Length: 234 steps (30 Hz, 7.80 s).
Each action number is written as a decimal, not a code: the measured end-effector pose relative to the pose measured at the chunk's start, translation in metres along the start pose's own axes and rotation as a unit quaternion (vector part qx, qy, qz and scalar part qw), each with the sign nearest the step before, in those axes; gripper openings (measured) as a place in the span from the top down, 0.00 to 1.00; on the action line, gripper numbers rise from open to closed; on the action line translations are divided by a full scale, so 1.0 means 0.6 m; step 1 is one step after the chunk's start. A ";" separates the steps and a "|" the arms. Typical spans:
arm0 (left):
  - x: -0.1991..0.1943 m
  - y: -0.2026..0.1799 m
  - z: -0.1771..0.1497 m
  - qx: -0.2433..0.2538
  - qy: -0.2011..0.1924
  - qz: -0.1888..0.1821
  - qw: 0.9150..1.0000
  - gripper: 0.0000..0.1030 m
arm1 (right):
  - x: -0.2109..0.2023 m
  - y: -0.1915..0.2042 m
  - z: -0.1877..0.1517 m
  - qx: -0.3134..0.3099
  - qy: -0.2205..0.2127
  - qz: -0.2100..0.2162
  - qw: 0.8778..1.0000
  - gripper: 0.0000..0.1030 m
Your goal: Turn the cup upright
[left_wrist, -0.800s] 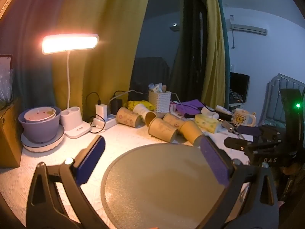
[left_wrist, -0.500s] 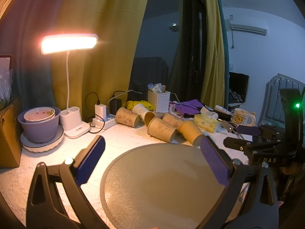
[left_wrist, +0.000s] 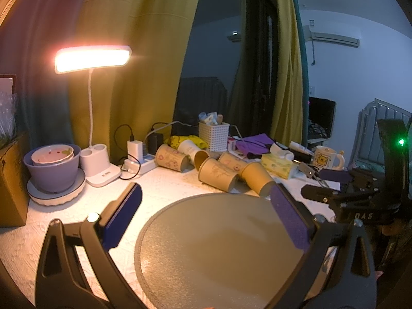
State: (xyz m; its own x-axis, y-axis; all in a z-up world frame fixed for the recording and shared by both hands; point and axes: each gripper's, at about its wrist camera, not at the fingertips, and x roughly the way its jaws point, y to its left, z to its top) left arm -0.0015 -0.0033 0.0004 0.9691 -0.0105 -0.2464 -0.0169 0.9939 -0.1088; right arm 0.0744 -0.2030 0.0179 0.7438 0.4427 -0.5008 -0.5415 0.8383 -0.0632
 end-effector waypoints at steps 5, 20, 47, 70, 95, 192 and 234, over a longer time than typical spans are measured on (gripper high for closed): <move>-0.001 -0.005 0.000 0.001 0.000 0.000 1.000 0.02 | -0.001 0.000 0.000 0.000 0.000 0.000 1.000 0.26; 0.000 -0.003 0.000 0.001 0.001 0.000 1.000 0.02 | -0.001 0.000 0.000 0.000 0.000 0.000 1.000 0.26; 0.000 -0.003 0.000 0.001 0.002 -0.001 1.000 0.02 | -0.001 -0.001 0.002 0.000 0.000 0.000 1.000 0.26; 0.008 0.002 -0.004 0.000 0.011 0.004 1.000 0.02 | 0.017 -0.006 0.012 0.003 0.003 0.003 1.000 0.26; 0.298 0.070 0.096 -0.052 0.183 0.053 0.980 0.02 | 0.255 -0.155 0.125 0.038 0.074 0.051 0.995 0.26; 0.097 -0.058 -0.046 -0.014 0.140 -0.175 0.974 0.39 | 0.030 -0.004 0.038 0.087 0.097 0.175 0.976 0.25; 0.038 -0.126 -0.052 0.100 0.076 -0.162 0.979 0.24 | 0.108 -0.019 0.057 0.161 0.162 0.293 0.928 0.33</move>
State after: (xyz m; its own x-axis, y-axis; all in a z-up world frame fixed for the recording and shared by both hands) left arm 0.0139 -0.0818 -0.0271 0.8673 -0.3299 -0.3727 0.3490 0.9370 -0.0172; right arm 0.1423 -0.1727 0.0159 0.1722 0.7776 -0.6047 -0.6324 0.5579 0.5374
